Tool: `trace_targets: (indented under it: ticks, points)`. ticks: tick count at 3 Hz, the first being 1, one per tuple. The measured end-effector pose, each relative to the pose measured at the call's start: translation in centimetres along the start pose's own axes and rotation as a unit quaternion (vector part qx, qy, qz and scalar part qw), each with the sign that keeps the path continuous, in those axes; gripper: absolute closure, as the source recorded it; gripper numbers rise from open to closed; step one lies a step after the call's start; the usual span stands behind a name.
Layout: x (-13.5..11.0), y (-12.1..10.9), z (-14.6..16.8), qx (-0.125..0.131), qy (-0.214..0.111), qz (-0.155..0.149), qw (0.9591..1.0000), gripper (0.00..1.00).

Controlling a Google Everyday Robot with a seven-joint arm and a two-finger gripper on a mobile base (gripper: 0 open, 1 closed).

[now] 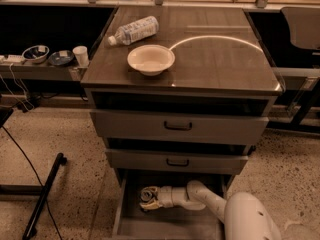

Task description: Place pepsi can into bottom drawer

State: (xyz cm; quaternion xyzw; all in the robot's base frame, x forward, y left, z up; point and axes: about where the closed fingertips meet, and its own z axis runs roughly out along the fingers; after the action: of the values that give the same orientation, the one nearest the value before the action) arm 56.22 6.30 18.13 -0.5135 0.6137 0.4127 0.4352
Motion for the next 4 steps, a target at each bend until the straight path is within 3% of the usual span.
trace_targets:
  ticks: [2,3,4]
  points:
    - [0.40,0.23,-0.35,0.006,-0.003,0.008,0.9999,0.50]
    - [0.40,0.24,-0.35,0.006,-0.004,0.008,0.9999,0.19]
    - [0.40,0.24,-0.35,0.006,-0.003,0.008,0.9999,0.00]
